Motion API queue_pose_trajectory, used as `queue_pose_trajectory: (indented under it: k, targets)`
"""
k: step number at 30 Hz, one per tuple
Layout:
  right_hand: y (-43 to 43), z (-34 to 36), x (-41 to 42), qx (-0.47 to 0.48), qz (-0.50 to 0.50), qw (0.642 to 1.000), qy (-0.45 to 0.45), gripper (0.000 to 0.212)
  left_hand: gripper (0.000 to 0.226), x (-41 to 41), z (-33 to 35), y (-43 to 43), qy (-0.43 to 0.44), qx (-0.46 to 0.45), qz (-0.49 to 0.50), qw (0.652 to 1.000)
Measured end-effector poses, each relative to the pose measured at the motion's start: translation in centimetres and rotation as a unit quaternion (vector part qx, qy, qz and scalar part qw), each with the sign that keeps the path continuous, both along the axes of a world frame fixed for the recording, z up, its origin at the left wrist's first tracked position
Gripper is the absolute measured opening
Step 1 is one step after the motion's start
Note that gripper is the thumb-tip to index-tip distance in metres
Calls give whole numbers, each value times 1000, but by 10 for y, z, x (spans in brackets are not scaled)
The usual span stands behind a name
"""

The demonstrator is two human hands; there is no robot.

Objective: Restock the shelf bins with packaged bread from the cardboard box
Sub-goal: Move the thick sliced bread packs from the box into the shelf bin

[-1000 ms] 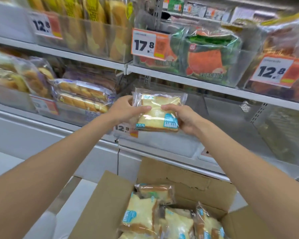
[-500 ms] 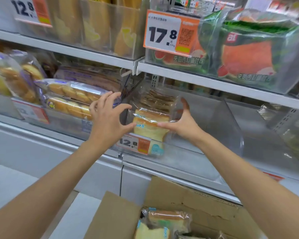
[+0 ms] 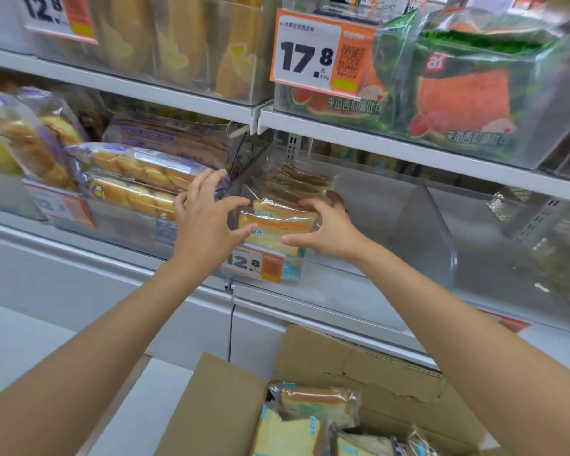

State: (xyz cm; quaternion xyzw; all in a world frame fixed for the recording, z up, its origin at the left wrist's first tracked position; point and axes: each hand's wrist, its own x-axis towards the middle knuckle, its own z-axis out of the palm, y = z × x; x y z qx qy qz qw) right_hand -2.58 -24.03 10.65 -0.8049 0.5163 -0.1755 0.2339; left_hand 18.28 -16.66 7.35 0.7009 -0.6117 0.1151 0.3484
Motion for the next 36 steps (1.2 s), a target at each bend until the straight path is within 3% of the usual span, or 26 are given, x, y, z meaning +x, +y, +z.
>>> queue_pose_trajectory:
  k: [3, 7, 10, 16, 19, 23, 25, 26, 29, 31, 33, 36]
  targets:
    - [17, 2, -12, -46, -14, 999, -5, 71, 37, -14, 5, 10, -24, -40, 8, 999]
    - [52, -2, -42, -162, -22, 984, -63, 33, 25, -52, 12, 34, -33, -93, -54, 994]
    - [89, -18, -68, -191, -12, 980, -56, 17, 21, -84, 3, 60, 34, -20, -136, 990]
    - [166, -99, -134, -15, -28, 999, -42, 15, 25, -119, -67, 124, 122, 218, -140, 958]
    - [187, -141, -154, 143, -67, 987, -9, 12, 25, -112, -97, 147, 160, 287, -124, 936]
    - [197, -180, -144, 307, -99, 946, -31, 49, 20, -105, -110, 158, 188, 312, -93, 927]
    - [200, -195, -126, 325, -99, 941, -17, 66, 15, -106, -114, 156, 191, 320, -90, 923]
    - [203, -199, -118, 326, -94, 941, 1, 63, 14, -106, -116, 154, 190, 325, -92, 922]
    - [206, -203, -103, 333, -108, 936, -34, 32, 23, -115, -121, 146, 199, 340, -97, 914]
    - [204, -195, -108, 331, -119, 927, -131, 17, 36, -123, -115, 142, 224, 337, -102, 909]
    - [197, -170, -118, 297, -85, 932, -192, 25, 60, -129, -108, 138, 238, 346, -122, 899]
    - [184, -131, -134, 255, 17, 944, -208, 34, 87, -140, -96, 139, 306, 404, -185, 842]
